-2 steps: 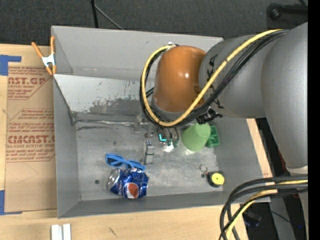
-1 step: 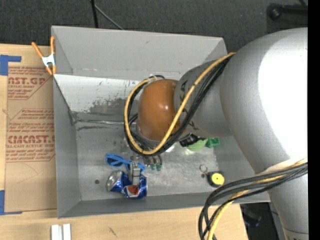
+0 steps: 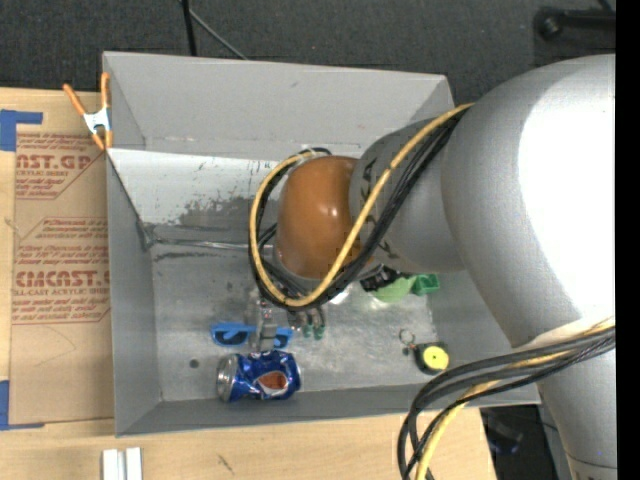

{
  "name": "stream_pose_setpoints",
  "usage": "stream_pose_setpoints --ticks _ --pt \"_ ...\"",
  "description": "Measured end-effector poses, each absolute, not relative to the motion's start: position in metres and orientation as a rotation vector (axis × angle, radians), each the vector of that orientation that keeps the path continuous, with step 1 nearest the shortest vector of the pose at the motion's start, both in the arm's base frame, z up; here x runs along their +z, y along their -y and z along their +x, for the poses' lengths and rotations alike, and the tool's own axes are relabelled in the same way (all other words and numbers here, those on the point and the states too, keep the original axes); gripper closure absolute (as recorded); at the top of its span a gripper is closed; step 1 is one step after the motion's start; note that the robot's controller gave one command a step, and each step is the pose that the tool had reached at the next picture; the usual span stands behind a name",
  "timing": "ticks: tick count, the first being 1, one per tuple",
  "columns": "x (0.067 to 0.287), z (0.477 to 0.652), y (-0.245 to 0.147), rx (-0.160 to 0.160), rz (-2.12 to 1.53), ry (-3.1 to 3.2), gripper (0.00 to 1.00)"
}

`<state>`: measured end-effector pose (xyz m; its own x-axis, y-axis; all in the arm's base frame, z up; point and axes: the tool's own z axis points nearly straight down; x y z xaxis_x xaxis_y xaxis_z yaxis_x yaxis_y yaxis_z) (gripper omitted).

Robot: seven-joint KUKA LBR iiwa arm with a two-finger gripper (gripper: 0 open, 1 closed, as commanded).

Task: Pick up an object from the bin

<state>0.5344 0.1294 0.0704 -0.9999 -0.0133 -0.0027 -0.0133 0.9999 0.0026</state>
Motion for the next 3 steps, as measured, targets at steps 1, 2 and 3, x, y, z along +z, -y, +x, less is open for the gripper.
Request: stream_pose_setpoints --ticks 1,2,3 --pt "0.073 0.493 -0.121 0.006 -0.284 -3.106 1.00" --pt "0.265 0.486 -0.141 0.003 -0.267 -3.120 1.00" --pt "0.131 0.490 -0.150 0.001 -0.802 -3.043 1.00"
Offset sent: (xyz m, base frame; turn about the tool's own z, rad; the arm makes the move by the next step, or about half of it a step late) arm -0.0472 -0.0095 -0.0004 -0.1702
